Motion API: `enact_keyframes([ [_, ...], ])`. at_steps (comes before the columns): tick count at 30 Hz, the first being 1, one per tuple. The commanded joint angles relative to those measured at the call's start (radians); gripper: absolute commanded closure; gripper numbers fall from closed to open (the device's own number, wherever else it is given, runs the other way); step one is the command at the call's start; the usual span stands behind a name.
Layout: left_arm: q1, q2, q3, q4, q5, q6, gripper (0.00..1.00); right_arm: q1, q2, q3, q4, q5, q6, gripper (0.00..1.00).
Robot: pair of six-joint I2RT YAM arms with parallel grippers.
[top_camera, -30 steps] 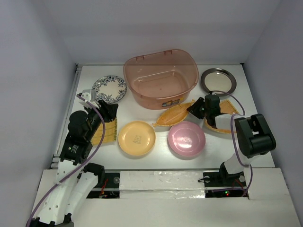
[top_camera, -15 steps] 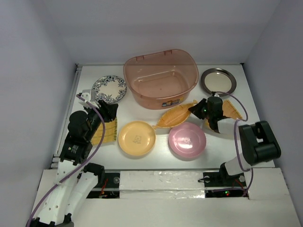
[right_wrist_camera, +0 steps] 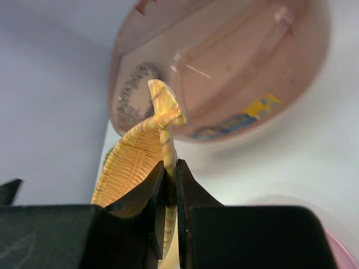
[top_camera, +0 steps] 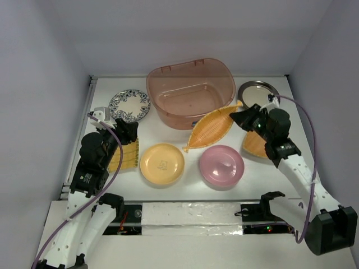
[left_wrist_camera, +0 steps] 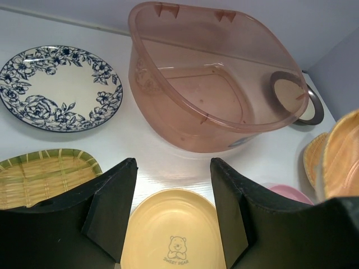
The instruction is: Place the plates into the plastic bin on the countertop
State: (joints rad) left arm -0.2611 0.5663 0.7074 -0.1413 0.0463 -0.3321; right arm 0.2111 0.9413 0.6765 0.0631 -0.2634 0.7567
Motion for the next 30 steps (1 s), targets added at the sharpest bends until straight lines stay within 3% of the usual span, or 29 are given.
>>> enact_keyframes([
  [1,-0.004,-0.008,0.024,0.023,-0.01,-0.004,0.48,0.007,0.068,0.205,0.03,-0.037,-0.005,1.0],
  [8,-0.004,-0.026,0.02,0.025,-0.01,-0.002,0.46,0.016,0.517,0.656,0.046,0.05,-0.022,1.0],
  [17,-0.033,-0.022,0.018,0.026,-0.006,-0.001,0.46,0.105,0.953,1.156,-0.193,0.268,-0.112,1.0],
  [21,-0.033,-0.028,0.018,0.025,-0.01,-0.001,0.46,0.126,1.071,1.253,-0.275,0.354,-0.128,1.0],
  [30,-0.033,-0.029,0.015,0.026,-0.005,-0.001,0.45,0.165,1.225,1.293,-0.332,0.354,-0.155,0.94],
])
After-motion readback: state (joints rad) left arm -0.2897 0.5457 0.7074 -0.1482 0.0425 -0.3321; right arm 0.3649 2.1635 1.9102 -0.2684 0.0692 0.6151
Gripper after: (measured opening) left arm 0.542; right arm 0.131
